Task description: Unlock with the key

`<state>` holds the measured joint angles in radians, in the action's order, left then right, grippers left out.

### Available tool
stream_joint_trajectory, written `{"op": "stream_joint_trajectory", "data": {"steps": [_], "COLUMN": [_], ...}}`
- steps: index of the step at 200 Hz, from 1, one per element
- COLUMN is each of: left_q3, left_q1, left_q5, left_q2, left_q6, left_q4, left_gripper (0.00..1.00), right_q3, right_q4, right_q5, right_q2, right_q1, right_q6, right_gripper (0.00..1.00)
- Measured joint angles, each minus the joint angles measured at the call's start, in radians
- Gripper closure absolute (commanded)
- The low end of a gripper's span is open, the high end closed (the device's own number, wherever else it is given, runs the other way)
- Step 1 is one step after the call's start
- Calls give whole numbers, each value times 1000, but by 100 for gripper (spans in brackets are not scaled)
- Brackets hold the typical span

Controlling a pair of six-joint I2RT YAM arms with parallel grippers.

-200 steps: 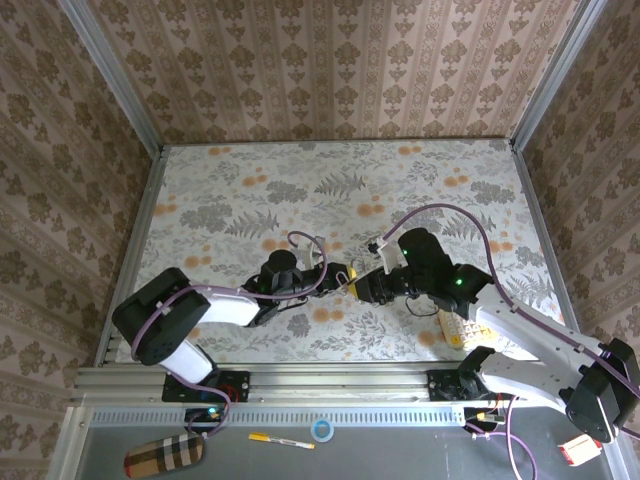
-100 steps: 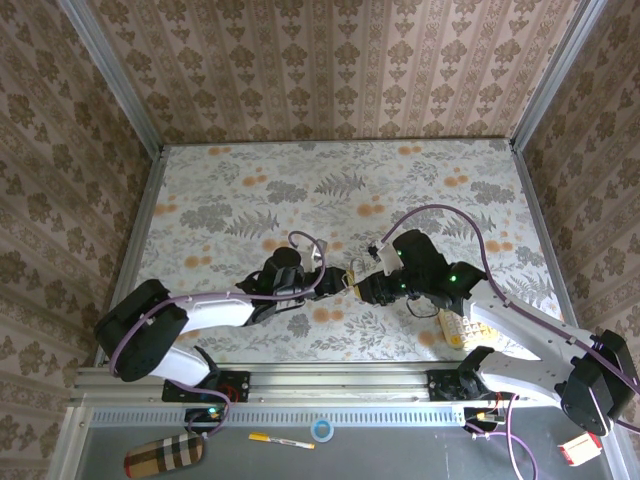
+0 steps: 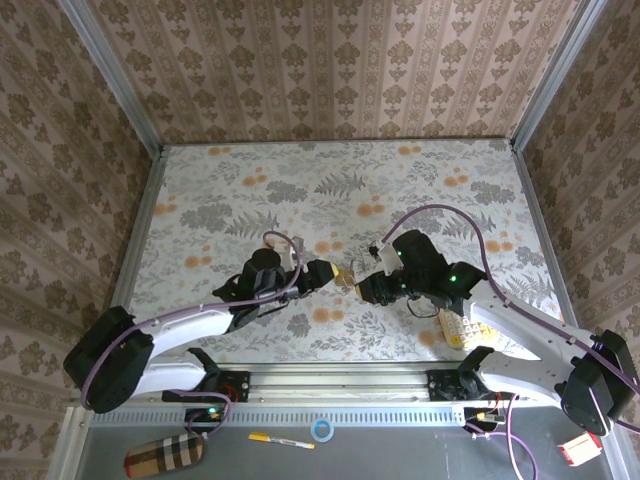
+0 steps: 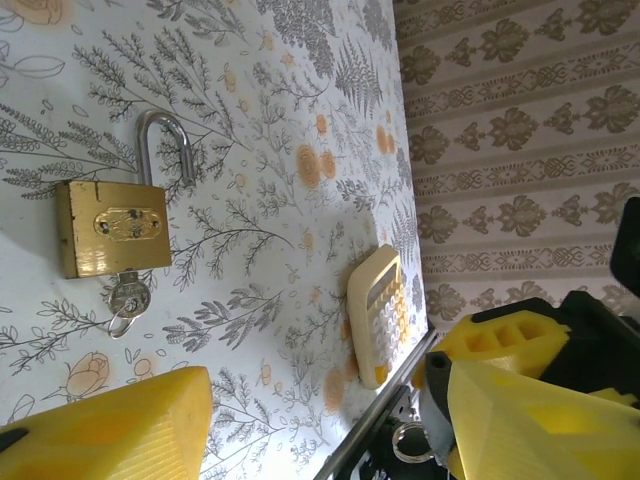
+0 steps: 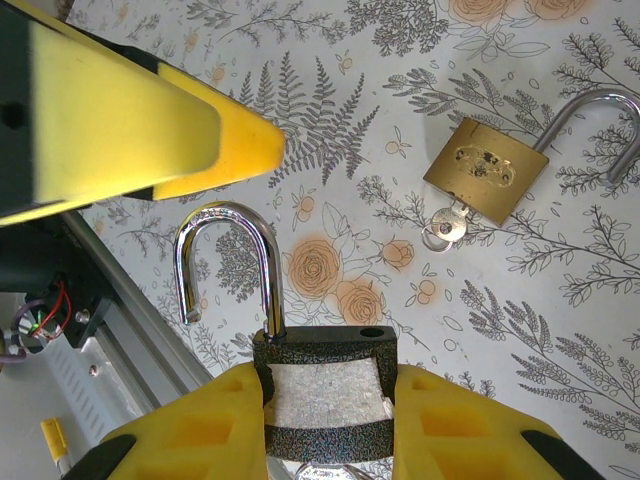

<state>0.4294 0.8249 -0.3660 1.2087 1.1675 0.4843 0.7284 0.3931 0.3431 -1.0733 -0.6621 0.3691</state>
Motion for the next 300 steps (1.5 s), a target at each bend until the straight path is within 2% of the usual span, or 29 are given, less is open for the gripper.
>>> {"op": "stream_joint_trajectory", "data": {"steps": [61, 99, 124, 170, 196, 226, 269, 300], "left_q3": [96, 151, 163, 163, 168, 181, 188, 207], "left_q1": [18, 34, 53, 66, 75, 85, 92, 92], "left_q5": [0, -2, -9, -23, -24, -31, -35, -33], "left_q2": [-10, 31, 66, 112, 124, 145, 160, 156], "left_q6": [2, -7, -7, 16, 20, 33, 45, 42], "left_q4": [-165, -237, -262, -269, -272, -271, -265, -301], "left_gripper": [35, 41, 47, 48, 53, 62, 81, 98], "right_q3": [0, 2, 4, 8, 8, 9, 10, 10], "right_q4": [-1, -1, -1, -5, -15, -30, -53, -72], "right_q5": [-23, -47, -54, -61, -67, -69, -76, -89], "right_q2": [-30, -60, -65, -91, -102, -111, -140, -157], "right_q1": [-51, -77, -79, -87, -95, -97, -116, -137], "right_q6": [-7, -7, -8, -19, -26, -26, -26, -21], "right_gripper": [100, 100, 100, 100, 100, 100, 100, 99]}}
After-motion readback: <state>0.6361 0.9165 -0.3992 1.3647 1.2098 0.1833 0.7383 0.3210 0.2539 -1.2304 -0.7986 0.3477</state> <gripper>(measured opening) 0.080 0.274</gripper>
